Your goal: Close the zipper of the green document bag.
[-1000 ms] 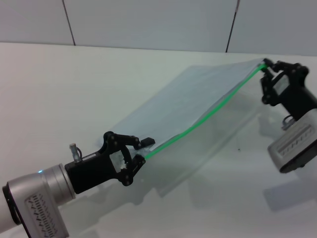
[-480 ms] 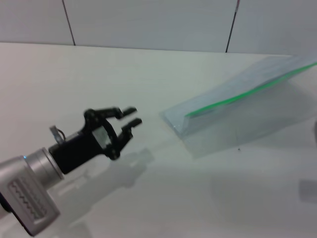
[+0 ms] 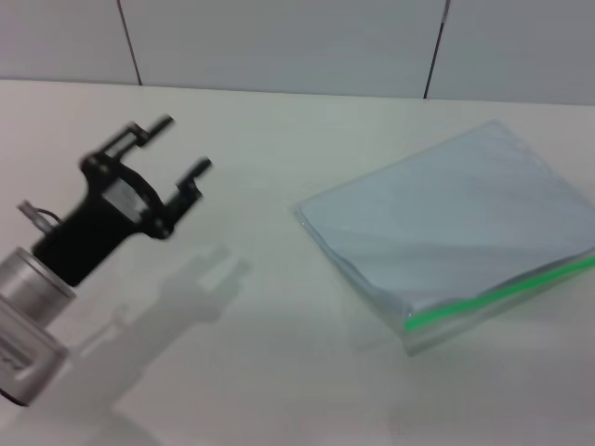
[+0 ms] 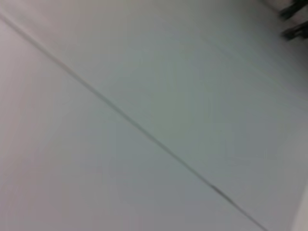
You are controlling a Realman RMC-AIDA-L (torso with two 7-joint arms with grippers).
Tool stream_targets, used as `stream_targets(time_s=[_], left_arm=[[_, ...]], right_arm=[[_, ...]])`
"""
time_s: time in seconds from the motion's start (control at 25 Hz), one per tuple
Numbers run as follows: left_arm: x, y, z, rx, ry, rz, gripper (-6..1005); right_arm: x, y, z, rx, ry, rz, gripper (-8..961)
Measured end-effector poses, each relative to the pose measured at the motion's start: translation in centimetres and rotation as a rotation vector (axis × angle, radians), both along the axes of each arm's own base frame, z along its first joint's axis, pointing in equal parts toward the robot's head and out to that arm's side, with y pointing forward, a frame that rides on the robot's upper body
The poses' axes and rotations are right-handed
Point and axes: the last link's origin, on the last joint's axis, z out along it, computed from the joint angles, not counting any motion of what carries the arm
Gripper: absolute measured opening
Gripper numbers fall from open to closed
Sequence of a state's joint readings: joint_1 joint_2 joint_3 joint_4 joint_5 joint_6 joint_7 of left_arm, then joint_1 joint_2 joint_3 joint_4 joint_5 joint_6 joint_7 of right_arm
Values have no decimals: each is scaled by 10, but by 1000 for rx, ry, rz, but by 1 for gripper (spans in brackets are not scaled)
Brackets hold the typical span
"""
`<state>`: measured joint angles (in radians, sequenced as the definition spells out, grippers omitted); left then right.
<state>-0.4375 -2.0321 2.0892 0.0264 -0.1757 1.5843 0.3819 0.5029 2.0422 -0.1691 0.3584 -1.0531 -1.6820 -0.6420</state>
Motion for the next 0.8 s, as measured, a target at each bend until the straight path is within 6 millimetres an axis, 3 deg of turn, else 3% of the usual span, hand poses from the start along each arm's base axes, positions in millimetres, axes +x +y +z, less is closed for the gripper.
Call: stream_targets(time_s=[0.2,0.28,0.52,0.8], left_arm=[[1,4,22,19,-237,52,523],[-1,6,30,16,-338,78,573],[-3,7,49,1,-528,85,573],[-3,9,54,-10,-622,98,573]], right_arm=[[1,-12,7,-17,183,95,643],[3,-13,9,-40,266,128,700],[-2,-14,14,-184,407,297,871],[-9,-9,13,-281,445,371,879]])
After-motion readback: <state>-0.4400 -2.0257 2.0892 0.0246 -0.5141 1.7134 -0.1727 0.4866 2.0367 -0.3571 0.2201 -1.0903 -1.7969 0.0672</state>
